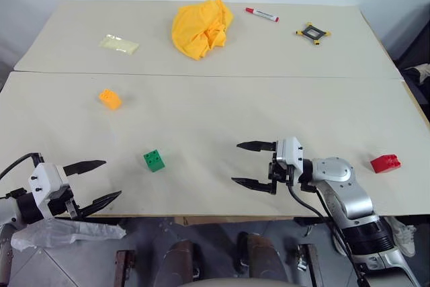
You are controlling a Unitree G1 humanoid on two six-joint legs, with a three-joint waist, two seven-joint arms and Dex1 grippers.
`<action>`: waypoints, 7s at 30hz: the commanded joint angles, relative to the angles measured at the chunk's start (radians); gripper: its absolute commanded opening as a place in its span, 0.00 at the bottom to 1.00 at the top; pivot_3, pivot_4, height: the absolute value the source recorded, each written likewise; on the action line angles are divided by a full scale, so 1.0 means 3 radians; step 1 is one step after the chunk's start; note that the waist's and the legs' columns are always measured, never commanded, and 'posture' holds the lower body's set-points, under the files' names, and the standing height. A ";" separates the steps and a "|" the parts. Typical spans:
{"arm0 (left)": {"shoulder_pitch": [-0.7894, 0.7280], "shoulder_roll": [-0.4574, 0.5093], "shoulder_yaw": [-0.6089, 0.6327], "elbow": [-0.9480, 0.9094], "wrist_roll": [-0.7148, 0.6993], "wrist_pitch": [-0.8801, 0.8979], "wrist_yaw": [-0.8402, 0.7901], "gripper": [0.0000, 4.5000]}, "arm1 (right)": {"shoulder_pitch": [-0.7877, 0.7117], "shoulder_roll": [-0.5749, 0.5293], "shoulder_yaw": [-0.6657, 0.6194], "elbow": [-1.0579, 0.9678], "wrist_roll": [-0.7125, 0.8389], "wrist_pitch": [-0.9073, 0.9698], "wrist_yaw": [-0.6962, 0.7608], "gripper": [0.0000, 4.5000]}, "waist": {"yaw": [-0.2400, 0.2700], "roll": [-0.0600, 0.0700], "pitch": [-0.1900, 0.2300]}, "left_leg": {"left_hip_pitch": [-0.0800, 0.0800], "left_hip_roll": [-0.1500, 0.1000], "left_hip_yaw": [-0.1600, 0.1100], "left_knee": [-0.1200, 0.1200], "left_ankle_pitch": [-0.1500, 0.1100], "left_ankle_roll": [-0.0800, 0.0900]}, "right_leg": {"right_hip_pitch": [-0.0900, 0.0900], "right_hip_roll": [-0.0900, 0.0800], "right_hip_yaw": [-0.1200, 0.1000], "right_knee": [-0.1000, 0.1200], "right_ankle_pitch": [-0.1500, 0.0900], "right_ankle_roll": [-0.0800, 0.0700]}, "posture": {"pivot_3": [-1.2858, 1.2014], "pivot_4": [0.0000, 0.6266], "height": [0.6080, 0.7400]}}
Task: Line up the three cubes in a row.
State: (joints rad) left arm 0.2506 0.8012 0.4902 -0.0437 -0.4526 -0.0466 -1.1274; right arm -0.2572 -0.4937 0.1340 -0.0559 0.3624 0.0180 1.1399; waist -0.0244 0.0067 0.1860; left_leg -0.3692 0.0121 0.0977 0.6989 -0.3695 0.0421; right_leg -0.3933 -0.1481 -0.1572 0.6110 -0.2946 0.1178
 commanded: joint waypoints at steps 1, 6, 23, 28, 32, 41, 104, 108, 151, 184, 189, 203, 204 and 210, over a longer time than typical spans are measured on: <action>-0.0039 -0.0033 0.0072 -0.0055 -0.0046 -0.0022 0.0083 1.00 | 0.0033 -0.0006 -0.0079 -0.0050 0.0019 -0.0069 -0.0044 1.00 | 0.0000 0.0000 0.0000 | 0.0000 0.0000 0.0000 0.0000 0.0000 0.0000 | 0.0000 0.0000 0.0000 0.0000 0.0000 0.0000 | 0.52 0.24 1.00; -0.0144 -0.0057 0.0262 -0.0351 -0.0748 0.0852 0.0362 1.00 | 0.0059 0.0001 -0.0150 -0.0122 0.0070 -0.0022 -0.0161 1.00 | -0.0002 0.0000 0.0000 | 0.0000 0.0001 -0.0001 0.0001 0.0000 0.0000 | 0.0000 0.0000 0.0001 0.0001 0.0000 0.0000 | 0.52 0.24 1.00; -0.1477 -0.0352 -0.1110 -0.1148 -0.0504 0.1336 0.0901 1.00 | 0.1228 -0.0305 -0.2524 -0.1214 0.0692 0.0865 -0.1576 1.00 | 0.0170 0.0003 0.0001 | -0.0002 -0.0001 -0.0004 -0.0002 0.0000 -0.0002 | 0.0001 0.0007 0.0001 -0.0001 0.0000 0.0000 | 0.52 0.24 1.00; -0.1773 -0.0451 -0.1450 -0.0944 -0.0496 0.1462 0.0698 1.00 | 0.1952 -0.0195 -0.3432 -0.1046 0.0888 0.1026 -0.1803 1.00 | 0.0198 0.0010 -0.0003 | 0.0003 -0.0008 0.0009 0.0001 0.0002 0.0001 | 0.0004 0.0006 0.0011 -0.0003 0.0002 0.0005 | 0.52 0.24 1.00; -0.1924 -0.0427 -0.1707 -0.0788 -0.0411 0.1449 0.0402 1.00 | 0.2447 -0.0057 -0.3748 -0.0858 0.0962 0.1102 -0.1793 1.00 | 0.0163 0.0010 -0.0003 | 0.0007 -0.0002 0.0014 -0.0001 0.0002 0.0000 | 0.0003 0.0012 0.0017 -0.0002 0.0002 0.0005 | 0.52 0.24 1.00; -0.2059 -0.0555 -0.1816 -0.0686 -0.0265 0.1286 0.0255 1.00 | 0.2986 -0.0265 -0.3784 -0.1048 0.1292 0.1564 -0.1565 1.00 | 0.0128 0.0016 -0.0006 | 0.0038 0.0002 0.0047 -0.0014 0.0001 0.0000 | 0.0004 0.0016 0.0072 0.0004 0.0002 0.0004 | 0.52 0.24 1.00; -0.1353 -0.0541 -0.1342 -0.0808 0.0060 0.0478 0.0506 1.00 | -0.2745 -0.0115 0.1259 0.1996 -0.1592 0.0767 0.0842 0.41 | -0.0010 0.0016 0.0000 | -0.0016 -0.0008 0.0000 0.0009 -0.0008 0.0013 | -0.0011 -0.0002 -0.0001 0.0002 0.0007 0.0013 | 0.52 0.24 1.00; -0.1340 -0.0502 -0.1293 -0.0834 0.0015 0.0547 0.0540 1.00 | -0.2687 -0.0111 0.1180 0.1907 -0.1605 0.0816 0.0796 0.68 | -0.0008 0.0017 0.0000 | -0.0014 -0.0008 -0.0001 0.0009 -0.0007 0.0012 | -0.0007 -0.0002 -0.0002 0.0002 0.0007 0.0013 | 0.52 0.24 1.00; -0.0817 -0.0485 -0.0839 0.0223 0.0006 0.0619 0.0196 0.96 | -0.0219 -0.0207 -0.0479 0.0424 0.0584 -0.0431 0.1351 1.00 | 0.0029 0.0014 0.0001 | 0.0006 -0.0004 0.0021 0.0005 -0.0006 0.0010 | 0.0000 0.0000 0.0002 -0.0002 0.0006 0.0009 | 0.52 0.24 1.00; -0.4342 -0.1193 -0.2047 0.4276 0.1341 -0.1147 -0.0778 0.33 | 0.0924 -0.0469 -0.1059 -0.0463 0.0504 -0.0436 0.0342 1.00 | 0.0153 0.0002 0.0005 | -0.0006 -0.0028 0.0017 0.0015 -0.0005 0.0013 | -0.0001 0.0002 -0.0005 -0.0001 0.0006 0.0012 | 0.52 0.24 1.00; -0.4423 -0.1263 -0.2008 0.4425 0.1457 -0.1183 -0.0729 0.33 | 0.1098 -0.0474 -0.1094 -0.0616 0.0509 -0.0424 0.0212 1.00 | 0.0168 -0.0001 0.0004 | -0.0005 -0.0033 0.0014 0.0016 -0.0002 0.0019 | 0.0003 -0.0004 -0.0004 0.0000 0.0008 0.0016 | 0.52 0.24 1.00; -0.4423 -0.1267 -0.1722 0.4424 0.1425 -0.1158 -0.0736 0.84 | 0.1029 -0.0500 -0.0959 -0.0645 0.0535 -0.0327 0.0183 1.00 | 0.0154 -0.0005 0.0006 | -0.0006 -0.0035 0.0011 0.0017 0.0000 0.0021 | 0.0003 -0.0005 -0.0005 -0.0001 0.0009 0.0018 | 0.52 0.24 1.00; -0.4383 -0.1216 -0.1657 0.4378 0.1369 -0.1207 -0.0781 0.90 | 0.0985 -0.0489 -0.0935 -0.0617 0.0533 -0.0325 0.0198 1.00 | 0.0144 -0.0005 0.0006 | -0.0006 -0.0034 0.0011 0.0017 0.0000 0.0021 | 0.0003 -0.0005 -0.0005 0.0000 0.0009 0.0018 | 0.52 0.24 1.00; -0.4065 -0.0982 -0.1315 0.3974 0.1020 -0.1179 -0.1054 1.00 | 0.0809 -0.0403 -0.0819 -0.0489 0.0512 -0.0355 0.0223 1.00 | 0.0096 -0.0005 0.0006 | -0.0006 -0.0031 0.0011 0.0016 0.0000 0.0021 | 0.0001 -0.0005 -0.0005 0.0000 0.0009 0.0018 | 0.52 0.24 1.00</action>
State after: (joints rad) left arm -0.9873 0.4863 0.0610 1.2031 -0.0976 -0.4025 -1.4185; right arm -0.0033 -0.6219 -0.1129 -0.1991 0.5008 -0.0805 1.2071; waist 0.0043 0.0051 0.1877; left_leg -0.3710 0.0042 0.1010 0.7038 -0.3696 0.0483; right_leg -0.3929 -0.1497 -0.1587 0.6110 -0.2918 0.1231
